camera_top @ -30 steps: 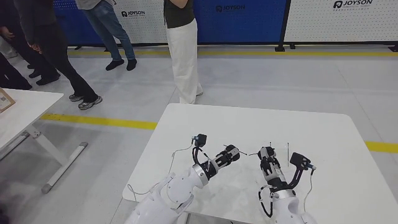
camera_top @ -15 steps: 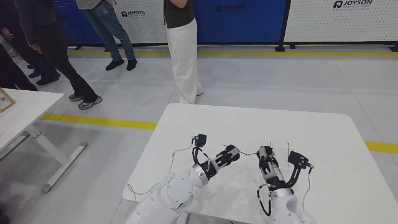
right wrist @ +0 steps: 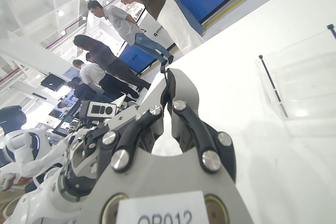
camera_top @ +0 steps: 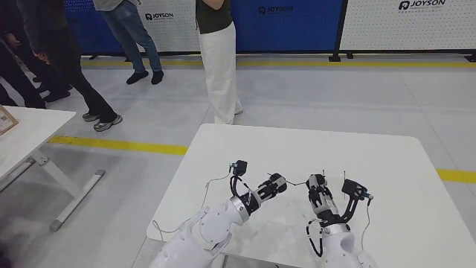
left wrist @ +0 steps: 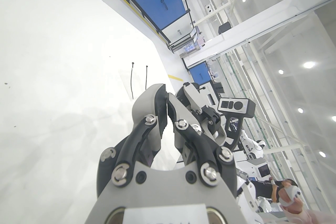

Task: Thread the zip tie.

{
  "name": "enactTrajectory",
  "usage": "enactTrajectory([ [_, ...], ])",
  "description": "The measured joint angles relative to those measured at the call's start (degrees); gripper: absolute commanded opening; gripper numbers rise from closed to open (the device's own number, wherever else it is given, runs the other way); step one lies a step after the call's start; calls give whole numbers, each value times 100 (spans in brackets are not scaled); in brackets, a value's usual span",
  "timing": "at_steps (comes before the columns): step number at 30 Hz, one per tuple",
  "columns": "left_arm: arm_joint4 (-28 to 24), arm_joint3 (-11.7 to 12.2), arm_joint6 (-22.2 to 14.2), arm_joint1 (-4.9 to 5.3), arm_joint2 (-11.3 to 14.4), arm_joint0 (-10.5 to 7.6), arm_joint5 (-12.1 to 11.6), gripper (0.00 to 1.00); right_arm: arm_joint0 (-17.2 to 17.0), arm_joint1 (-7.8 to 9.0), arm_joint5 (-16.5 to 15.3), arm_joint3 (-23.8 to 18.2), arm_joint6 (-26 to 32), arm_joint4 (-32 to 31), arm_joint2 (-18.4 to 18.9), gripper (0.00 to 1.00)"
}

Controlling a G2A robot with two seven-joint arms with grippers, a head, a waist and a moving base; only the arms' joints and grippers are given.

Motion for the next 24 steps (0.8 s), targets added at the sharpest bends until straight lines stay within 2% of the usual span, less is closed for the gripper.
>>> enactTrajectory([
  [24, 0, 0, 0, 0, 0, 0, 0, 0, -47, -85, -24, 18, -19, -61, 68, 0],
])
